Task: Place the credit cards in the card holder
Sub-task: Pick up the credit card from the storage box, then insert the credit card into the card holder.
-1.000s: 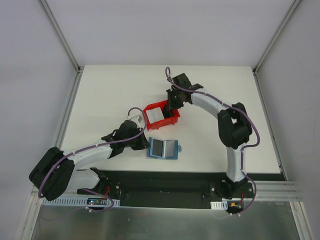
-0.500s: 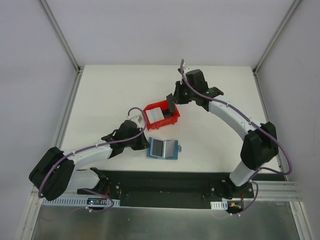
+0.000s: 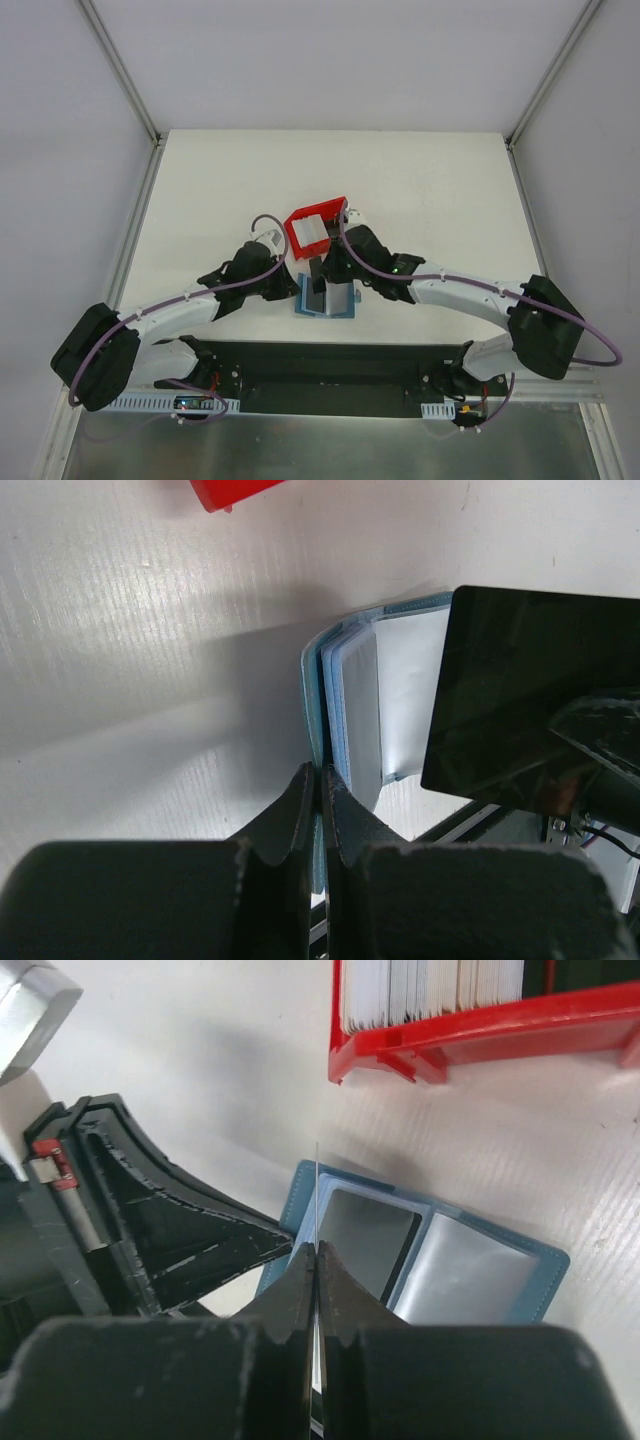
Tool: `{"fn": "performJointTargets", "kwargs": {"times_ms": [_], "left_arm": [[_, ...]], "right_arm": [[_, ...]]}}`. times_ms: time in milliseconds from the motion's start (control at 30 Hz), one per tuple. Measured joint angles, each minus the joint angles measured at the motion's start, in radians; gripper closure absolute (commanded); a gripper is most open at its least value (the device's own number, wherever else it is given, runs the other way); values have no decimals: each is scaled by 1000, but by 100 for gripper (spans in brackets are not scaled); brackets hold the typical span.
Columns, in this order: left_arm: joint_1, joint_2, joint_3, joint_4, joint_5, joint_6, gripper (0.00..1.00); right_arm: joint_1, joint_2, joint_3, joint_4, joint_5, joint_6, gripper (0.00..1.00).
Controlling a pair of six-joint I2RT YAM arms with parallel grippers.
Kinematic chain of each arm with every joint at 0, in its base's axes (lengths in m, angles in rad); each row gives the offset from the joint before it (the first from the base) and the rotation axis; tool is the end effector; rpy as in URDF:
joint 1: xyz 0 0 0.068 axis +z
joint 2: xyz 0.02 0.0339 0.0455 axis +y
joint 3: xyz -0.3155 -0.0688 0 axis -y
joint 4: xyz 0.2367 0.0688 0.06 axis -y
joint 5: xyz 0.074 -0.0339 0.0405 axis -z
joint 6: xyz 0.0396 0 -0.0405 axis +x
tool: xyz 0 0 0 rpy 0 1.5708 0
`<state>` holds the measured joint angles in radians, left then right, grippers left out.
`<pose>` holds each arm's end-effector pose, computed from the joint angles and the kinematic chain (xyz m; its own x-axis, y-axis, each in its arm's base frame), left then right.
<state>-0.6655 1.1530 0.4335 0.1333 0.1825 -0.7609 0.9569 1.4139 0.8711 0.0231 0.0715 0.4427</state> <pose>0.1558 -0.1314 0.2285 -0.8159 -0.2217 -0.5341 0.2258 0.7281 -0.6472 0.1768 0.2460 0.2979 -0.5925 -0.0990 -0.7995 -0.5819 0.7389 0.3398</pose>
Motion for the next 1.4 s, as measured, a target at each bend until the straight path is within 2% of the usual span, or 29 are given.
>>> {"fn": "performJointTargets", "kwargs": {"times_ms": [167, 333, 900, 1400], "left_arm": [[0, -26, -21, -2, 0, -16, 100], [0, -28, -24, -1, 0, -24, 100], [0, -43, -37, 1, 0, -33, 100], [0, -43, -38, 0, 0, -33, 100]], "right_arm": [[50, 3, -35, 64, 112, 71, 99], [75, 17, -35, 124, 150, 106, 100], [84, 102, -35, 133, 132, 149, 100], [112, 114, 6, 87, 127, 133, 100]]}}
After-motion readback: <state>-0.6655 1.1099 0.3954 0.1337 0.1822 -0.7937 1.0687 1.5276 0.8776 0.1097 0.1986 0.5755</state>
